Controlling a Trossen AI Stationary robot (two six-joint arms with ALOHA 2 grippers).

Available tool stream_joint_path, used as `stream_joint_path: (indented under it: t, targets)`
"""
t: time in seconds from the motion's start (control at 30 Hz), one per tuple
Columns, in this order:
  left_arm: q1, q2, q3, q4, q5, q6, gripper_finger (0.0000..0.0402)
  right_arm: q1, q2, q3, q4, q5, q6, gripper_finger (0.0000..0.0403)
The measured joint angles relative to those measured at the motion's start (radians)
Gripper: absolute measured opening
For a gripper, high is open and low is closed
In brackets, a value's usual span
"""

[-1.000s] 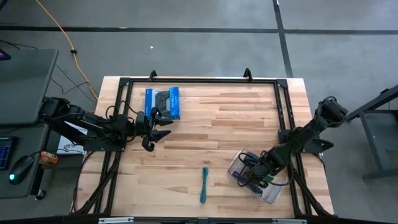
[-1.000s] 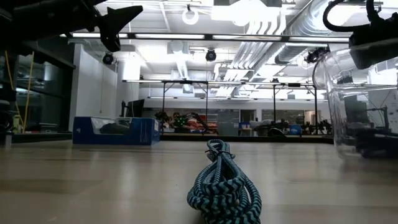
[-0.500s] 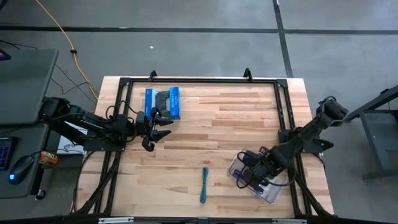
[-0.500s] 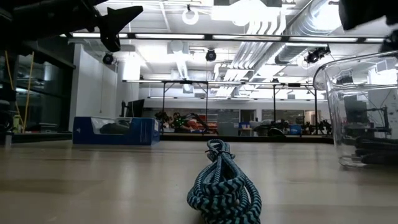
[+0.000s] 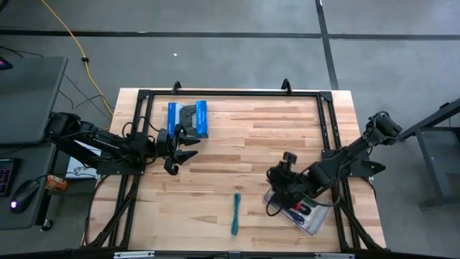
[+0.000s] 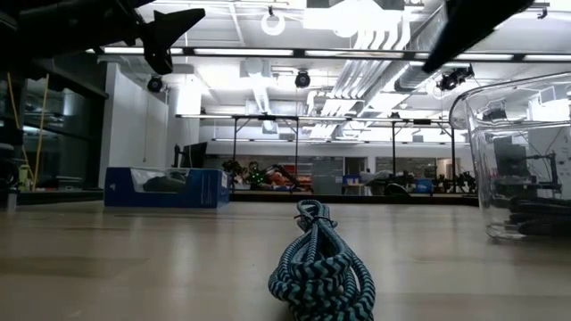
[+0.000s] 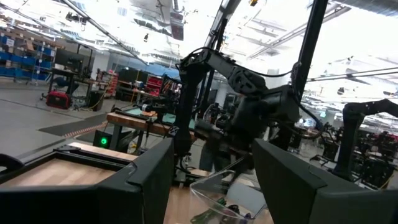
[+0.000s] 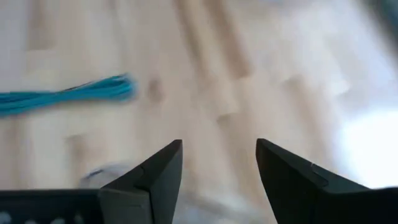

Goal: Pick and place USB-C Cables
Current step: Put the blue charger cable into the transparent bin

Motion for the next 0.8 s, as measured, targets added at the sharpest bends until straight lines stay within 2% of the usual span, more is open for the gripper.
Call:
stream_joint_path:
  t: [0.13, 0.3, 0.43, 0.63, 0.8]
  targets:
    - [0.0, 0.0, 0.0, 0.0, 0.0, 0.0, 0.02, -0.047, -0.003, -0.001, -0.022, 0.104, -0.086, 0.0197]
    - [0.0, 0.0, 0.0, 0.0, 0.0, 0.0, 0.02, -0.104, -0.036, -0.002, -0.099, 0.061, -0.074, 0.0197]
    - [0.0, 0.0, 0.0, -0.001, 0.0, 0.0, 0.02, -0.114, -0.065, -0.003, -0.123, 0.074, -0.058, 0.0197]
    - [0.0, 0.0, 0.0, -0.004, 0.0, -0.002, 0.02, -0.108, -0.083, -0.022, -0.032, 0.168, -0.108, 0.0197]
    - [0.0, 0.0, 0.0, -0.004, 0.0, -0.003, 0.02, -0.155, -0.143, -0.193, 0.138, 0.089, -0.186, 0.0197]
